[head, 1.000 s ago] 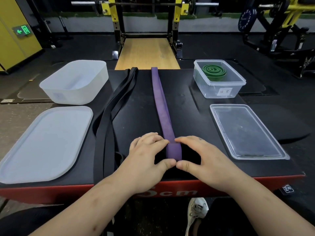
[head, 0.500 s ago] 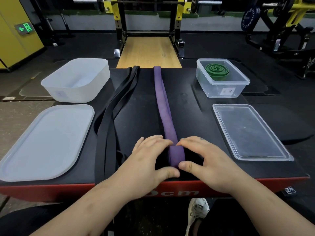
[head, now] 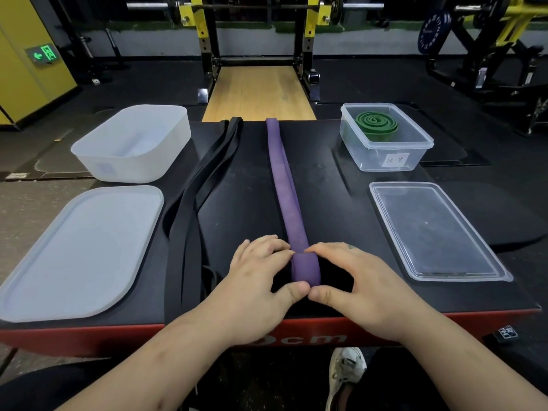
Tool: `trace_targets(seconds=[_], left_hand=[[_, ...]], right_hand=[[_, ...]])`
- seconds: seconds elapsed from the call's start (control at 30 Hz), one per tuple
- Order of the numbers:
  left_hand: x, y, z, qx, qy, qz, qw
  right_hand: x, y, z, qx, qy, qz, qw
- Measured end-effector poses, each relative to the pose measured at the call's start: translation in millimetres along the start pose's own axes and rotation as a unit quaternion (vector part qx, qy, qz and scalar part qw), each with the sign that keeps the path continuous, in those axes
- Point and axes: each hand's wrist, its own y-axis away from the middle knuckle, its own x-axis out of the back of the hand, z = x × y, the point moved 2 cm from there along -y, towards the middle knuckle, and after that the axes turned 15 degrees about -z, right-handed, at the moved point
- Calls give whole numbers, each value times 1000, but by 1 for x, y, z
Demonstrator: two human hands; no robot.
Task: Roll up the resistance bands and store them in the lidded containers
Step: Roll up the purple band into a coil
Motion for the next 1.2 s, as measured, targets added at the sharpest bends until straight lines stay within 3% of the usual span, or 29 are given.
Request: trace_targets(seconds=[0.43, 0.57, 0.87, 1.07, 1.2], left_hand=[[-2, 2, 3, -9, -7, 25, 1000], [5, -4, 2, 25, 0, 4, 1000], [-1, 5, 1, -4, -12, -17, 1000], [-5, 3, 0, -2, -11, 43, 999], [-5, -2, -1, -2, -14, 32, 999]], right_hand=[[0, -3, 4, 4, -22, -19, 1000], [1, -6, 4, -11, -16, -10, 1000], [1, -1, 2, 16, -9, -7, 1000], [0, -8, 1, 12, -17, 1, 1000], [1, -6, 4, 9, -24, -7, 1000]])
